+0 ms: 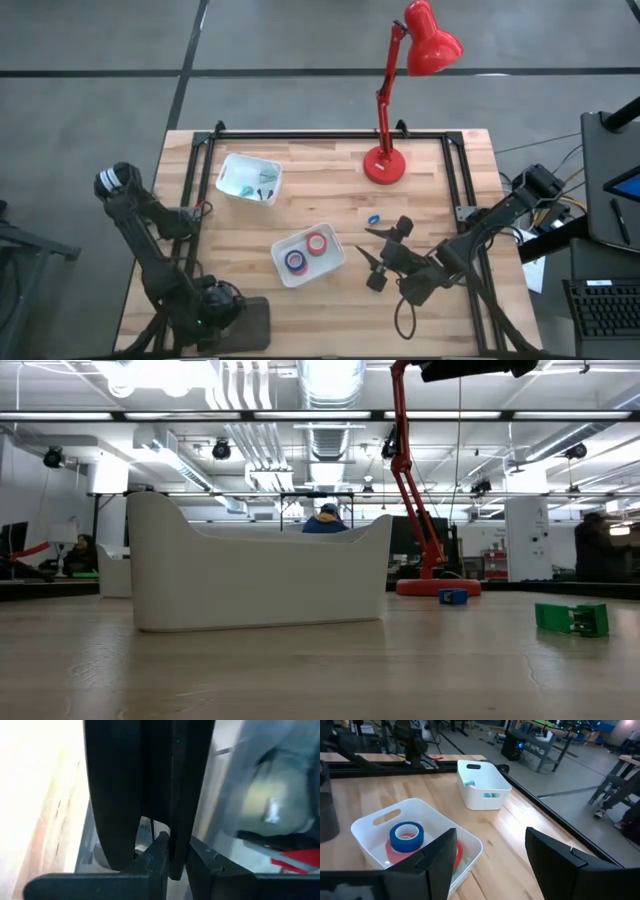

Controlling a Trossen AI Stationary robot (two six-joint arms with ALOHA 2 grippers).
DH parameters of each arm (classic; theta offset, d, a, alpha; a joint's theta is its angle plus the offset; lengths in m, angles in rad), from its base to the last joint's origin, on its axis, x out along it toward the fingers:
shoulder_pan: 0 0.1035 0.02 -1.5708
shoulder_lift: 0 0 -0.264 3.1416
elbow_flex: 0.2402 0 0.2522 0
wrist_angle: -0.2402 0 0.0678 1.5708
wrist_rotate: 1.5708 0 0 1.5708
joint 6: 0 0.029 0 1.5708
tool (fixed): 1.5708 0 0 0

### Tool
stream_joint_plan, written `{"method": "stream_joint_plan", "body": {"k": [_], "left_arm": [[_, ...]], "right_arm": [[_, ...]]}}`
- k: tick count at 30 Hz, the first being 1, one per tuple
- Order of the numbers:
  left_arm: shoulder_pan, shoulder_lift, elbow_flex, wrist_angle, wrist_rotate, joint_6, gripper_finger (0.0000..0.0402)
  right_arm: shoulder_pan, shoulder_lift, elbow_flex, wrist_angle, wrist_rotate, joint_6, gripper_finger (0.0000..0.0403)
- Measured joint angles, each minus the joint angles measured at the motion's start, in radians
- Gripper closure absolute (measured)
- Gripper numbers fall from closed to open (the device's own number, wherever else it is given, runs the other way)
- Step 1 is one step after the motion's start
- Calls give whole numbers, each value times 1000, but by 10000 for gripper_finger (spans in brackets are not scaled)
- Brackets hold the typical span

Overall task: Pick and place Stapler, Stapler remover, tape
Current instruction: Put the black stapler into the black bin, then put the green stapler into the black bin

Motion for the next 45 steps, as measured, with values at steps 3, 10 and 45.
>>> {"method": "stream_joint_plan", "body": {"k": [3, 10, 45], "left_arm": [[10, 54, 0, 1, 47, -10, 354], [32, 156, 0, 6, 158, -26, 346], [51, -66, 1, 363, -846, 589, 337]], "right_arm": [[1, 0, 0, 0, 0, -3, 176], [1, 0, 0, 1, 0, -1, 179], [4, 9, -15, -358, -579, 375, 179]]}}
